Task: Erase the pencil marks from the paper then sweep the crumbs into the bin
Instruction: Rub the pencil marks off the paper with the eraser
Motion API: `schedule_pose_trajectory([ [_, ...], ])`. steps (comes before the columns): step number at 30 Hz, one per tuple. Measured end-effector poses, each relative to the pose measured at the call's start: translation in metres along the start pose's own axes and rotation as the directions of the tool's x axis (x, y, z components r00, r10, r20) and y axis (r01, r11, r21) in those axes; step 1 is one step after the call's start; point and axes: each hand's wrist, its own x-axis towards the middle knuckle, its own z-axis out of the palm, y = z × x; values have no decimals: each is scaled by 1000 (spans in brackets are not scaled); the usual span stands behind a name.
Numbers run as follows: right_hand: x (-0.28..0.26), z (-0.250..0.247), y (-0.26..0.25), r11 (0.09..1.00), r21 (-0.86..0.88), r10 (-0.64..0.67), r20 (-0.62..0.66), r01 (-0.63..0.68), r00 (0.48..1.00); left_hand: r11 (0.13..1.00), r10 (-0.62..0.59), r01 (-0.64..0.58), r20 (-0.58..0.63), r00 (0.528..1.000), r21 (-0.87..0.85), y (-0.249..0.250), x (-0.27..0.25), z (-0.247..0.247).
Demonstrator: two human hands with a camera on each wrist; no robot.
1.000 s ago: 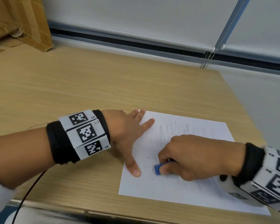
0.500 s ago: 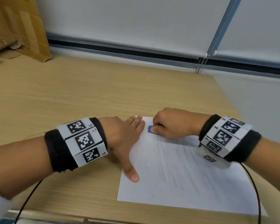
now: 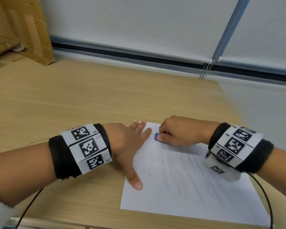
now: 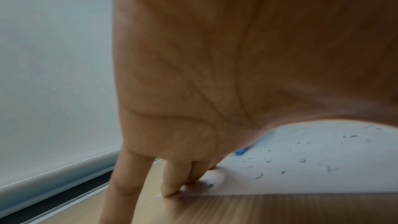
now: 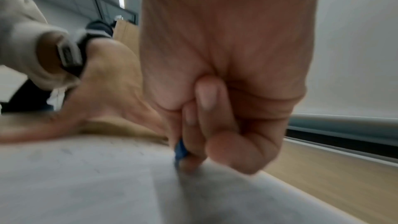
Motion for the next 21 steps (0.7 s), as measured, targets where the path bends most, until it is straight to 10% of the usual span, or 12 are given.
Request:
schedule_pose_trajectory([
  [5, -15, 0, -13, 998, 60, -25, 311, 7, 950, 1000, -5, 5, 1, 1000, 7, 1, -1, 0],
  [10, 1, -5, -3, 998, -49, -48, 29, 50, 998, 1000, -1, 1, 10, 1000, -8, 0, -2, -1],
  [16, -29, 9, -23, 988, 115, -137, 353, 103, 925, 1000, 2, -2, 1, 1000, -6, 0, -1, 2],
  [21, 5, -6, -8, 998, -49, -44, 88, 49, 995, 1000, 5, -4, -22, 1000, 14, -1, -2, 3],
])
